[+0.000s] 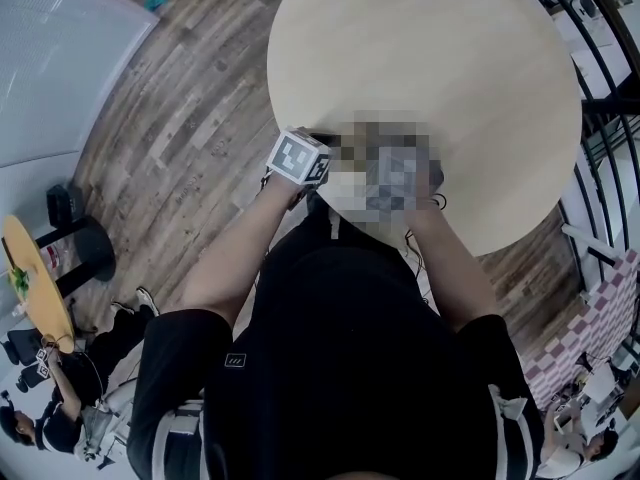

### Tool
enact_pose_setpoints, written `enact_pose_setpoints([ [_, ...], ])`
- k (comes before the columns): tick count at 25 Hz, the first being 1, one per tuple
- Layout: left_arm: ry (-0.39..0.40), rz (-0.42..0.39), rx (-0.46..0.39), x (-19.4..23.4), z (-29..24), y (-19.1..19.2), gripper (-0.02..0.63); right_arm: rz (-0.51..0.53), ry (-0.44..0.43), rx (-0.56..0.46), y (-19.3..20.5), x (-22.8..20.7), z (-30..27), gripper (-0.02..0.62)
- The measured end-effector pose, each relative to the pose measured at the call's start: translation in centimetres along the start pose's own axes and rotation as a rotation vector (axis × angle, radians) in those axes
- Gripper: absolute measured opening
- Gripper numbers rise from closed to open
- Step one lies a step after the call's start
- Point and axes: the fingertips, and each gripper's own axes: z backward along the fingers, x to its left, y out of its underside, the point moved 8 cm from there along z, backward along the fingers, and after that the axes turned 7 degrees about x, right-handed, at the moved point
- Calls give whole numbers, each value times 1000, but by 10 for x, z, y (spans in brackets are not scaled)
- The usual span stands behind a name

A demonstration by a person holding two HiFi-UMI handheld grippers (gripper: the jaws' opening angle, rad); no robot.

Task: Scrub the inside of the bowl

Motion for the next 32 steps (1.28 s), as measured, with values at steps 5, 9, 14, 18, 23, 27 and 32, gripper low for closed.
enact_pose_setpoints([
  [5, -55, 73, -38, 3, 0, 1, 35, -187, -74, -100, 2, -13, 30, 72],
  [9, -62, 98, -55, 3, -2, 1, 32, -186, -220, -56, 11, -1, 39, 72],
  [14, -39, 109, -63, -2, -2, 1, 32, -44, -286, 81, 11, 22, 11, 72],
  [18, -35, 97, -58, -16, -4, 8, 32, -3, -217, 134, 18, 28, -10, 72],
  [23, -14, 181, -98, -17, -3, 28, 46, -178, -141, 43, 15, 8, -19, 72],
  [27, -27, 231, -124, -20, -8, 39, 63, -380, -172, -60, 12, -4, -15, 72],
  [32, -81, 253, -147, -20, -3, 37, 63, -566, -214, -192, 17, -19, 8, 72],
])
